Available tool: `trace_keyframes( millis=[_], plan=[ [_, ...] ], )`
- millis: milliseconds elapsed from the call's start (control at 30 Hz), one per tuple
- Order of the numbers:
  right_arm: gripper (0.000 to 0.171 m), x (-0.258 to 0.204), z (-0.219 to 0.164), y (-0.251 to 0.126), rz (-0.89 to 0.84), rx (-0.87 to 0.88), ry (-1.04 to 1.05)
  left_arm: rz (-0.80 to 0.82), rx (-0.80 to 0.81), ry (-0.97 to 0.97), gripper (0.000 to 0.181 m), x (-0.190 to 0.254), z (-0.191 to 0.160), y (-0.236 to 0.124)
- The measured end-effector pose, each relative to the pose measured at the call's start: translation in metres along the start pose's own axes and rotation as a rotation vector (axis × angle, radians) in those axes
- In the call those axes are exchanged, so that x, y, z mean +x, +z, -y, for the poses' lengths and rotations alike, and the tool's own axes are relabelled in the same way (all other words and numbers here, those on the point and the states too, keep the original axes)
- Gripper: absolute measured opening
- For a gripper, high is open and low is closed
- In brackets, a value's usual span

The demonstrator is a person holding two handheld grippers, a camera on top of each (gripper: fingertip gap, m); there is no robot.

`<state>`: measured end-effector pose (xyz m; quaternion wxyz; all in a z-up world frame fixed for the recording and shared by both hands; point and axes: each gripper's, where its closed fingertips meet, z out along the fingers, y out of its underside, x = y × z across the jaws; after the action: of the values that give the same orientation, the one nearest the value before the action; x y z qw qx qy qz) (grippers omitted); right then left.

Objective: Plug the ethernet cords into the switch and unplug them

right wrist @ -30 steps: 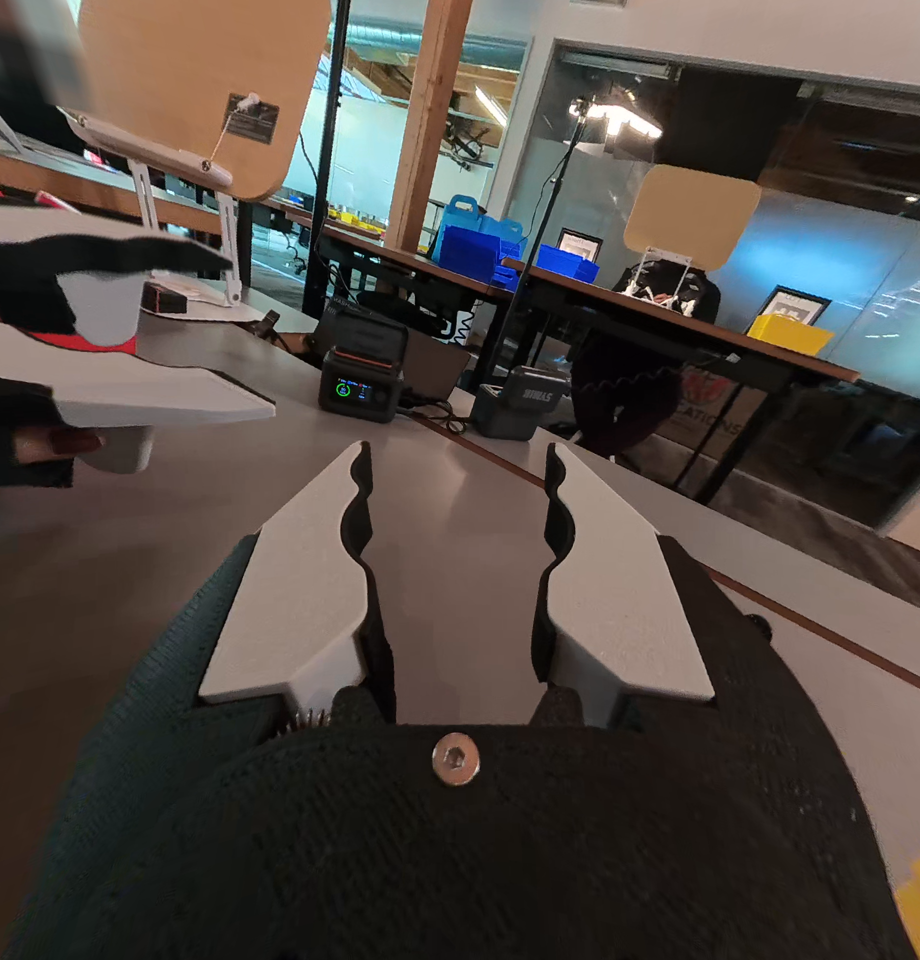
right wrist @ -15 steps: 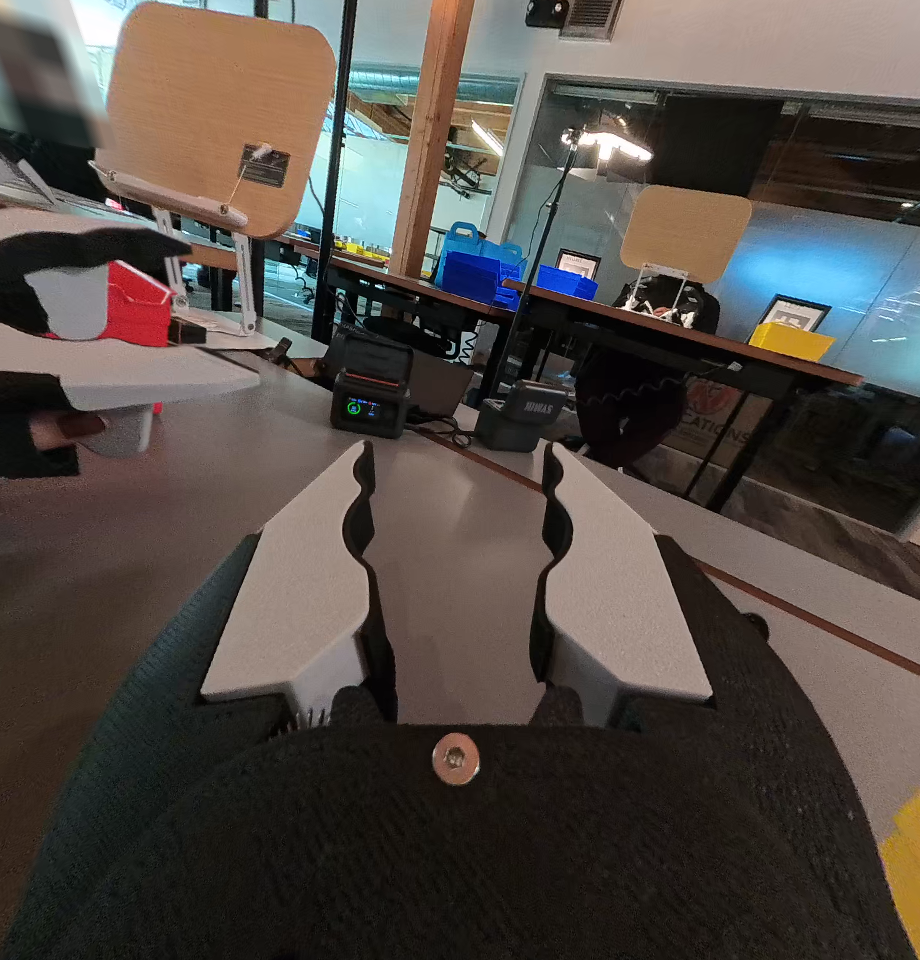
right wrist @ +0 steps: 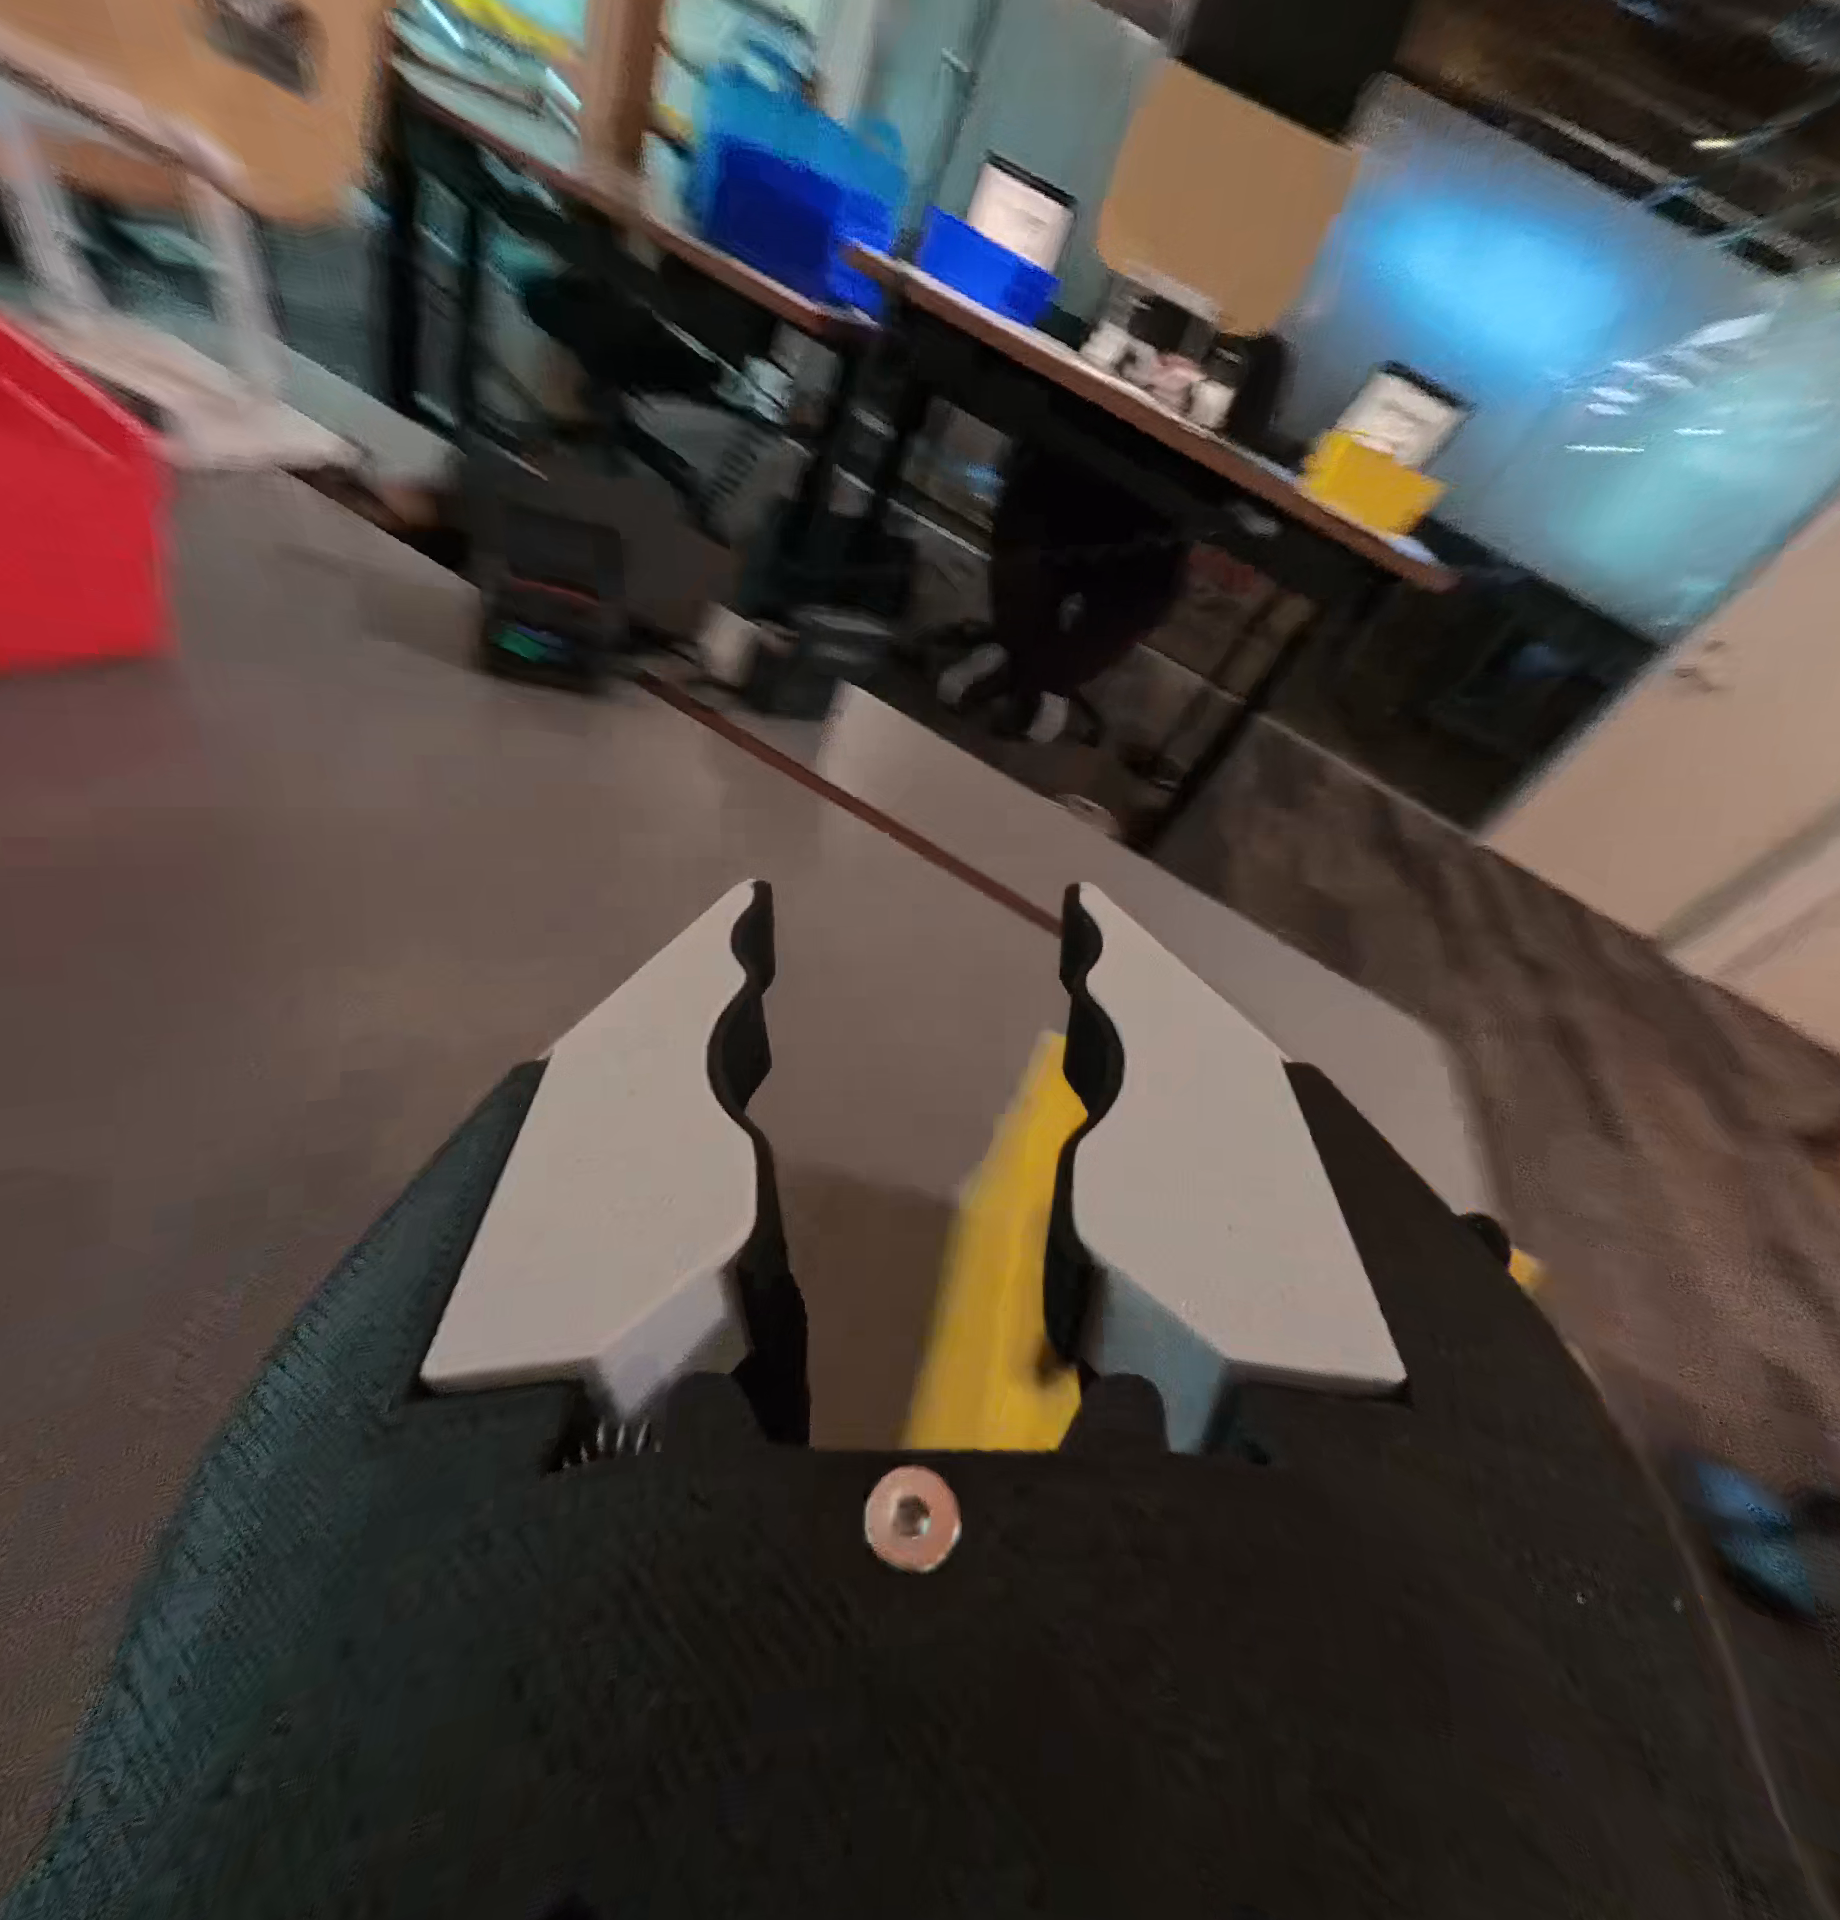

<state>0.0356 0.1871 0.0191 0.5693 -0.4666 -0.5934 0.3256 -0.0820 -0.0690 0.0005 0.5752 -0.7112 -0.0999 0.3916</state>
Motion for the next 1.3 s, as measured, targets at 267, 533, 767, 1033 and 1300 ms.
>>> trace_keyframes(
  millis=[267, 533, 767, 1033, 1300],
  plan=[
    [0.068, 0.177, -0.164, -0.112, -0.206, -0.648, 0.031, -0.037, -0.494, -0.063, 0.118, -0.045, -0.087, -0.017],
    [0.049, 0.173, -0.247, -0.139, 0.086, -0.801, 0.447, -0.063, -0.886, -0.213, 0.107, -0.047, -0.155, -0.042],
    [0.010, 0.172, -0.249, -0.135, 0.057, -0.831, 0.443, -0.086, -0.972, -0.149, 0.016, -0.043, -0.177, -0.060],
    [0.009, 0.109, -0.214, -0.073, 0.199, -0.754, 0.380, -0.038, -0.926, -0.058, 0.009, -0.047, -0.172, -0.062],
    [0.009, 0.018, -0.167, -0.011, 0.328, -0.728, 0.314, 0.053, -0.805, -0.063, 0.009, -0.064, -0.126, -0.083]
  ],
)
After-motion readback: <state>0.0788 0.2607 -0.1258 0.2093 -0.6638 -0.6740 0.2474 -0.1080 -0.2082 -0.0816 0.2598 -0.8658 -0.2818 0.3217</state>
